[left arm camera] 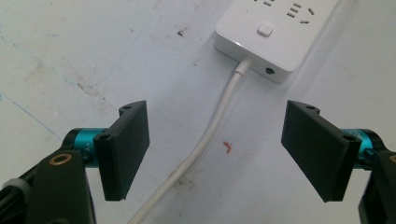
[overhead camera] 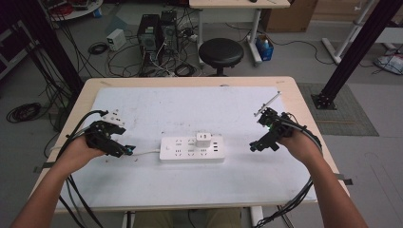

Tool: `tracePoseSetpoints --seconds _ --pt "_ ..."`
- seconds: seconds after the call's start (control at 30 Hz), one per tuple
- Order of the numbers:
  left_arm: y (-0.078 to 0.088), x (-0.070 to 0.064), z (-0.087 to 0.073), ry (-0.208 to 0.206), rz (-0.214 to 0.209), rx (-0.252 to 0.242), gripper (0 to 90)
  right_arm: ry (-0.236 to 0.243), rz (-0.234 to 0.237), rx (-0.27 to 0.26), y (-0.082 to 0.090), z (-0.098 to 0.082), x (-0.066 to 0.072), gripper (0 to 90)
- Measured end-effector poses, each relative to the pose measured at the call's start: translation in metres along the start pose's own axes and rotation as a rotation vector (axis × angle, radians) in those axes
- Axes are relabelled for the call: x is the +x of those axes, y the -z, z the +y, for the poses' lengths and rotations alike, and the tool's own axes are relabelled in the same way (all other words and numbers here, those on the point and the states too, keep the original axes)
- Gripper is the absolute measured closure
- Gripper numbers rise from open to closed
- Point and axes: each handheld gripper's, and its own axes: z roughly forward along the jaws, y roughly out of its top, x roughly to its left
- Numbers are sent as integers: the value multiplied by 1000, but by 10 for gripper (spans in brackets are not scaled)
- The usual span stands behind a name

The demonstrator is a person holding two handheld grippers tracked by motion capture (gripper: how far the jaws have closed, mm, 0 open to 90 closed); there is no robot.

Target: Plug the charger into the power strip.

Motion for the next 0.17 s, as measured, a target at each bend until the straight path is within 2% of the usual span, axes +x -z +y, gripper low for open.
tracePoseSetpoints --seconds 0.17 --pt "-4 0 -3 -1 1 7 236 -11 -1 -8 -4 -5 -1 9"
